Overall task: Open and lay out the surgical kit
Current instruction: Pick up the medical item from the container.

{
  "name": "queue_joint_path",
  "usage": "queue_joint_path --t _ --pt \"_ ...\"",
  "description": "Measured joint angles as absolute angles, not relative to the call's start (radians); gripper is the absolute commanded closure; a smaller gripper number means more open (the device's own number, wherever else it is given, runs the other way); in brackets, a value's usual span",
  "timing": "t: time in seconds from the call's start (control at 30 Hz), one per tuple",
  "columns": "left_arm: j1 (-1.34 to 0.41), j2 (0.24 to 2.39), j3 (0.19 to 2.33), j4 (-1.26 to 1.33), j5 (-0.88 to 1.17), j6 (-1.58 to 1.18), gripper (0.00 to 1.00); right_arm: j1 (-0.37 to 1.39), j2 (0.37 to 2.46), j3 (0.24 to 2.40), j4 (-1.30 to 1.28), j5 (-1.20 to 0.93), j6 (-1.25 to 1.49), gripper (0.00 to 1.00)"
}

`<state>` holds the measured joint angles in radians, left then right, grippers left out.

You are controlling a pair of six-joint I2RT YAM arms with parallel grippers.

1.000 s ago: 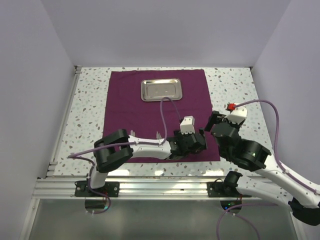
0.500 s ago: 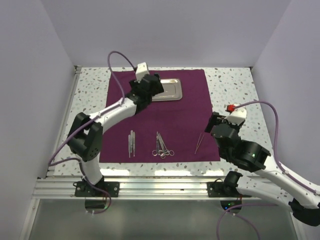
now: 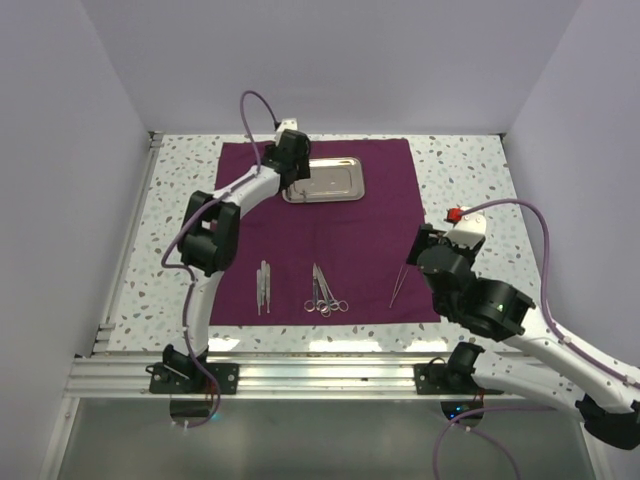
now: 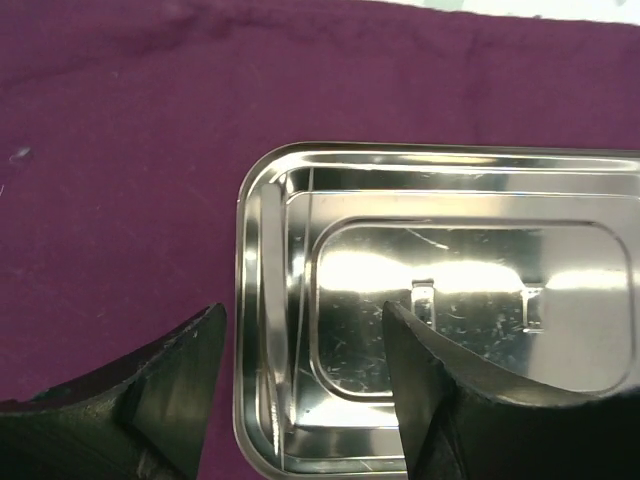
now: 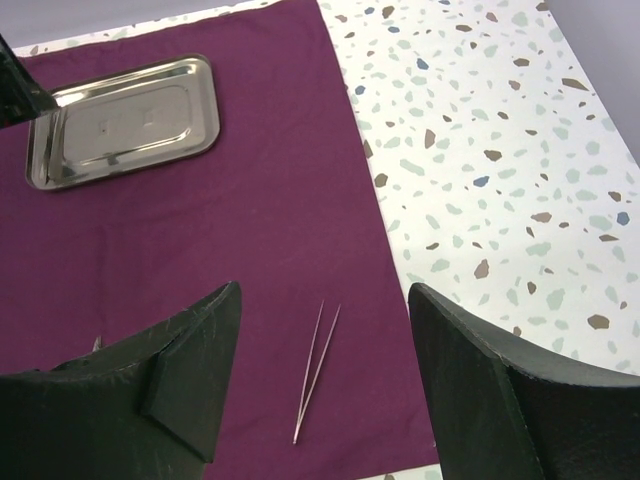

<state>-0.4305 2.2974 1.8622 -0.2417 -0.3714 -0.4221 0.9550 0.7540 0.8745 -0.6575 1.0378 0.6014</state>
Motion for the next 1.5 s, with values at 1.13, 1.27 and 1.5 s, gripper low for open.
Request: queue_joint_path --t 1.13,1.27,1.5 --pt "-0.393 2.326 1.784 -0.205 -0.314 -0.442 1.0 0.955 0.838 0.875 -0.635 1.056 0.583 0.27" --pt "-0.392 2.334 1.785 -0.205 -0.305 -0.444 1.0 0.955 0.839 0.875 -0.634 1.056 0.583 0.27" --pt "-0.392 2.334 1.809 -0.231 -0.311 -0.444 1.0 0.955 0.844 0.875 -0.634 1.056 0.583 0.27"
